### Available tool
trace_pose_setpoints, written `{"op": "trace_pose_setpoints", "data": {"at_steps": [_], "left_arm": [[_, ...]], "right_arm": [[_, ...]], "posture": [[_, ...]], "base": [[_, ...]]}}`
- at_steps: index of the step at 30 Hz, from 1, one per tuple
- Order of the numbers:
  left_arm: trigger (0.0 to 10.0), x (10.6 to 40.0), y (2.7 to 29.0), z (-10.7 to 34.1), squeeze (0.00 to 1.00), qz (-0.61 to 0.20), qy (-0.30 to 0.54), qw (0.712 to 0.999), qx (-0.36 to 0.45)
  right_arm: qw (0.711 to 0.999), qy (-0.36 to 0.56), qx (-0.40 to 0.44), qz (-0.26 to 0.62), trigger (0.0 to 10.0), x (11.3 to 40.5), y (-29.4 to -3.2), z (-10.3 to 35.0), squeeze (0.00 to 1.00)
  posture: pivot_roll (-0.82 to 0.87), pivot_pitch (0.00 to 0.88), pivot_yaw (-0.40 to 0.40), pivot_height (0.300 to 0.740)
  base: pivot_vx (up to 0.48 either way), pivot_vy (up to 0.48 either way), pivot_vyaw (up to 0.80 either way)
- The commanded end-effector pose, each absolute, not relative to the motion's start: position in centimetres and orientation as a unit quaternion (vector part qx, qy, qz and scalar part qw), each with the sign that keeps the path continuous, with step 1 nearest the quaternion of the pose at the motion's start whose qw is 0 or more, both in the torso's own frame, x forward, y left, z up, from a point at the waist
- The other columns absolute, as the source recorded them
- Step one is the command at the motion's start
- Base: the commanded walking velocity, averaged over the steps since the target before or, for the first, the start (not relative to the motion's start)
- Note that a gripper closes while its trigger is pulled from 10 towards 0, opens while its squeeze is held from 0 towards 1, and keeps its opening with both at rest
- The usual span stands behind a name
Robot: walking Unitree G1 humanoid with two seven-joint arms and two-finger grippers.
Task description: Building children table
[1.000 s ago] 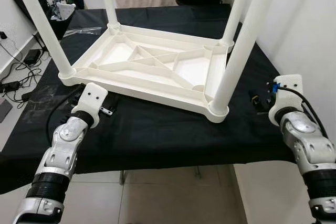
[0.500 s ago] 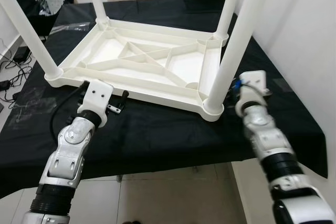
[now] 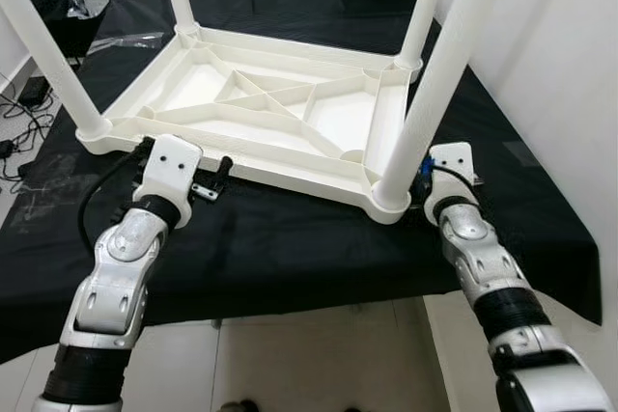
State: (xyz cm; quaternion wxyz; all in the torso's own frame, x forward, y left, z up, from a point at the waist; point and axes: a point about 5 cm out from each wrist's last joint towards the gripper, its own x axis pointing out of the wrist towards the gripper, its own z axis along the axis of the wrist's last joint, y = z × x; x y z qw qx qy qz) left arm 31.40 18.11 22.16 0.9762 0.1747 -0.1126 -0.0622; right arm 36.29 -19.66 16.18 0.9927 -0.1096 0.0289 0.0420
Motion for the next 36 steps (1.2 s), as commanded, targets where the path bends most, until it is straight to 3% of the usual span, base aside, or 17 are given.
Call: {"op": "trace_pose_setpoints", "data": {"at_steps": [1, 4, 9, 12, 20, 22, 23, 25, 26, 33, 34, 35, 36], "left_arm": [[10.0, 31.4, 18.4, 22.2, 0.0, -0.055, -0.109, 0.977, 0.175], [10.0, 31.5, 18.3, 22.4, 0.0, -0.054, -0.108, 0.977, 0.174], [10.0, 31.5, 18.1, 22.4, 0.0, -0.054, -0.108, 0.978, 0.172], [10.0, 31.7, 17.9, 22.4, 0.0, -0.056, -0.106, 0.977, 0.175], [10.0, 31.9, 18.3, 22.5, 0.0, -0.051, -0.107, 0.976, 0.181], [10.0, 31.8, 18.3, 22.6, 0.0, -0.053, -0.107, 0.976, 0.181], [10.0, 31.8, 18.3, 22.6, 0.0, -0.053, -0.107, 0.976, 0.181], [10.0, 31.6, 18.3, 22.4, 0.0, -0.054, -0.104, 0.977, 0.18], [10.0, 31.5, 18.3, 22.2, 0.0, -0.054, -0.102, 0.977, 0.179], [10.0, 31.3, 18.3, 21.7, 0.0, -0.05, -0.095, 0.978, 0.179], [10.0, 31.3, 18.2, 21.7, 0.0, -0.05, -0.096, 0.978, 0.179], [10.0, 31.3, 18.0, 21.6, 0.0, -0.053, -0.095, 0.979, 0.175], [10.0, 31.3, 18.0, 21.6, 0.0, -0.053, -0.095, 0.979, 0.175]], "right_arm": [[0.985, 0.048, -0.092, 0.139, 10.0, 34.6, -18.4, 15.4, 0.0], [0.97, 0.058, -0.079, 0.224, 10.0, 32.1, -18.1, 15.4, 0.0], [0.962, 0.058, -0.065, 0.26, 10.0, 31.1, -17.7, 15.6, 0.0], [0.939, 0.04, -0.022, 0.34, 10.0, 29.3, -16.1, 17.2, 0.0], [0.907, -0.002, 0.056, 0.417, 10.0, 28.0, -13.7, 20.0, 0.0], [0.855, 0.009, 0.104, 0.507, 10.0, 26.0, -12.8, 20.6, 0.0], [0.855, 0.009, 0.104, 0.507, 10.0, 26.0, -12.8, 20.6, 0.0], [0.814, 0.036, 0.117, 0.568, 10.0, 24.5, -13.1, 20.3, 0.0], [0.811, 0.046, 0.113, 0.572, 10.0, 24.4, -13.5, 19.9, 0.0], [0.834, 0.061, 0.12, 0.535, 10.0, 25.4, -14.9, 19.1, 0.0], [0.865, 0.067, 0.099, 0.488, 10.0, 26.5, -15.4, 18.5, 0.0], [0.916, 0.079, 0.062, 0.387, 10.0, 28.7, -16.6, 17.4, 0.0], [0.916, 0.079, 0.062, 0.387, 10.0, 28.7, -16.6, 17.4, 0.0]], "posture": [[0.07, 0.227, -0.027, 0.74], [0.06, 0.217, -0.016, 0.74], [0.05, 0.21, -0.013, 0.74], [0.05, 0.191, -0.008, 0.74], [0.06, 0.176, -0.014, 0.74], [0.06, 0.174, -0.016, 0.74], [0.06, 0.174, -0.016, 0.74], [0.06, 0.171, -0.017, 0.74], [0.06, 0.169, -0.019, 0.74], [0.06, 0.159, -0.025, 0.74], [0.06, 0.156, -0.023, 0.74], [0.06, 0.151, -0.021, 0.74], [0.06, 0.151, -0.021, 0.74]], "base": [[0.0, 0.0, 0.0], [0.0, 0.0, 0.0], [0.0, 0.0, 0.0], [0.0, 0.0, 0.0], [0.0, 0.0, 0.0], [0.0, 0.0, 0.0], [0.0, 0.0, 0.0], [0.0, 0.0, 0.0], [0.0, 0.0, 0.0], [0.0, 0.0, 0.0], [0.0, 0.0, 0.0], [0.0, 0.0, 0.0], [0.0, 0.0, 0.0]]}}
